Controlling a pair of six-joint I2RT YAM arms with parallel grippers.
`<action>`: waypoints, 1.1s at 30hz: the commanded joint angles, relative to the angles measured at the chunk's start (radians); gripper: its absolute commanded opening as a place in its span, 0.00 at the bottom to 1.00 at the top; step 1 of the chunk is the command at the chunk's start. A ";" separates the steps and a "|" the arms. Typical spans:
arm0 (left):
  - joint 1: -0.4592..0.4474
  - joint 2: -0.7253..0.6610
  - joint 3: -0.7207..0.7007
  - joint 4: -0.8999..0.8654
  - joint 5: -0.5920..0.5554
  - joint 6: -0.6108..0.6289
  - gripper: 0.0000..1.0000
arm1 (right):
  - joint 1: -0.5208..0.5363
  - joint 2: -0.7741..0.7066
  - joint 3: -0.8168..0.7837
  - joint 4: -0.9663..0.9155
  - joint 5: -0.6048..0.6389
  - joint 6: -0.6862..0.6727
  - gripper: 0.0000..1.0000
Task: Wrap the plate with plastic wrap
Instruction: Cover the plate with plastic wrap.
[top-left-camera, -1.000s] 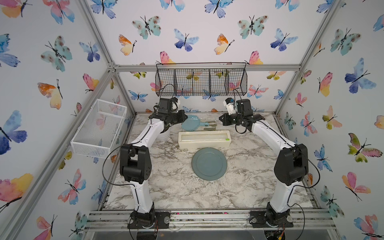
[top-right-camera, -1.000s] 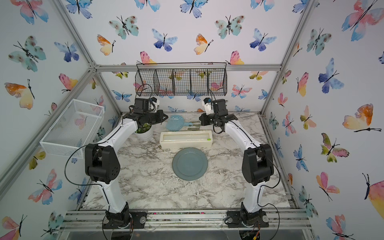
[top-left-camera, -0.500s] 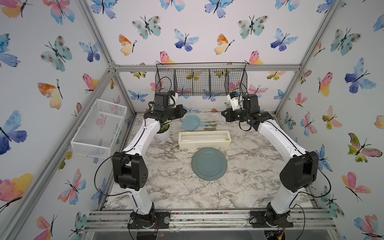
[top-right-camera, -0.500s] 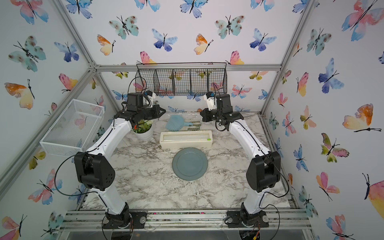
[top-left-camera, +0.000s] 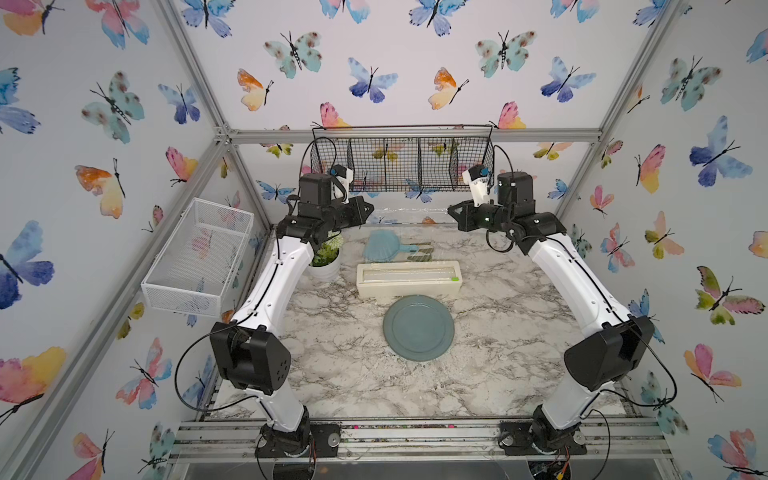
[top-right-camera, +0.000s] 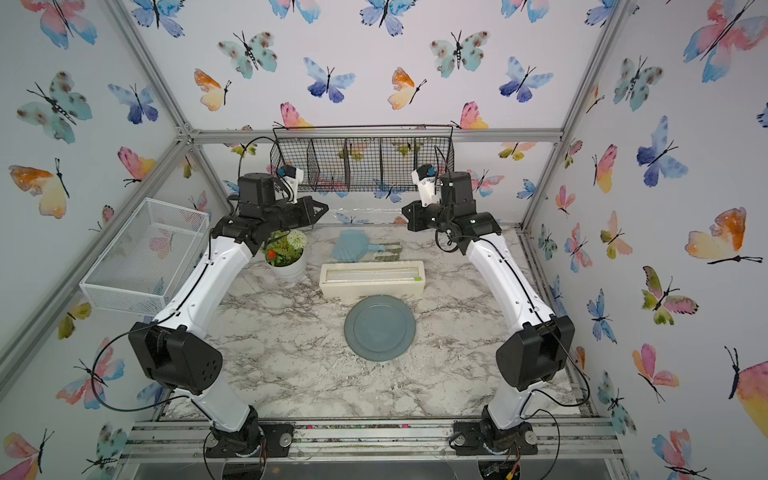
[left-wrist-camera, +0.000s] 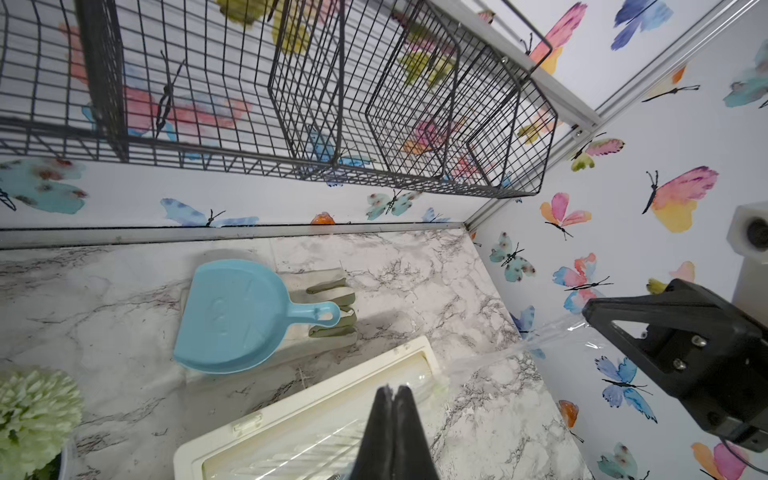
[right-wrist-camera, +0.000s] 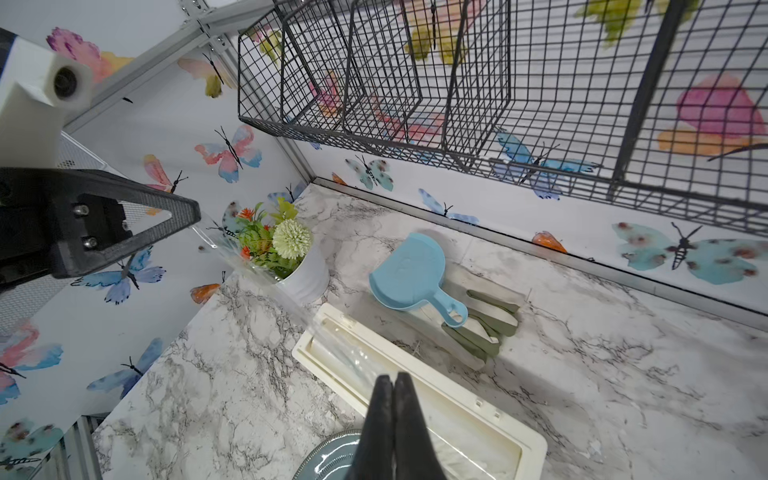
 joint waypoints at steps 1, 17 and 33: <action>-0.006 -0.079 0.051 0.016 -0.005 -0.017 0.00 | -0.004 -0.057 0.067 -0.006 -0.012 -0.003 0.02; -0.083 -0.373 -0.252 0.043 -0.069 -0.026 0.00 | -0.004 -0.293 -0.169 -0.044 -0.095 0.049 0.02; -0.273 -0.884 -1.149 0.173 -0.143 -0.132 0.00 | 0.041 -0.640 -1.050 0.010 -0.185 0.244 0.02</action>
